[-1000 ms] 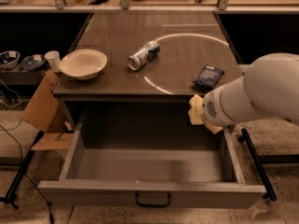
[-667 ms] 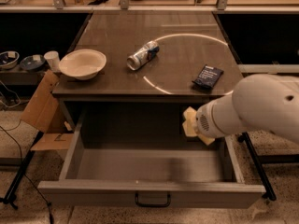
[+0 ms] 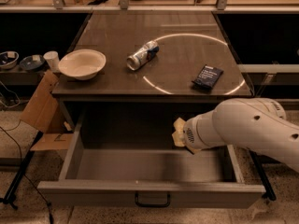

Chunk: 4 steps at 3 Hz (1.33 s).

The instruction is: Place sponge into top drawer

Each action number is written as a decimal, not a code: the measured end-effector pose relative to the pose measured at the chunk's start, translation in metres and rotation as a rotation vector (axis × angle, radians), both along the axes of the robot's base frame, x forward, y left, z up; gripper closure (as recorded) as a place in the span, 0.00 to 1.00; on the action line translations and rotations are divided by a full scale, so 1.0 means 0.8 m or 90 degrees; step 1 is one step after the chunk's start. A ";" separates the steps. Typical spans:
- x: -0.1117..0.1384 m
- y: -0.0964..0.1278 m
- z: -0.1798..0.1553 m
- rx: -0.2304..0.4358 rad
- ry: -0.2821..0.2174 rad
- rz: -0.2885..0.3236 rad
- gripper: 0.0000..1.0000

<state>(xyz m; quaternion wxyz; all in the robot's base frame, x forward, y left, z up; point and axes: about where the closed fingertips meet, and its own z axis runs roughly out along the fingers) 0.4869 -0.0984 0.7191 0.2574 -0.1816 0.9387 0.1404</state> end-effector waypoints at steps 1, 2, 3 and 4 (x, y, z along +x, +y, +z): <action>0.016 0.017 -0.022 0.004 -0.004 -0.008 1.00; 0.040 0.030 -0.040 0.001 -0.013 -0.022 1.00; 0.078 0.049 -0.056 -0.003 -0.022 -0.045 1.00; 0.114 0.064 -0.070 0.010 -0.014 -0.088 1.00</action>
Offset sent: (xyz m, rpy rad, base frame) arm 0.0714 0.0492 -0.0569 0.0231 -0.0099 -0.1483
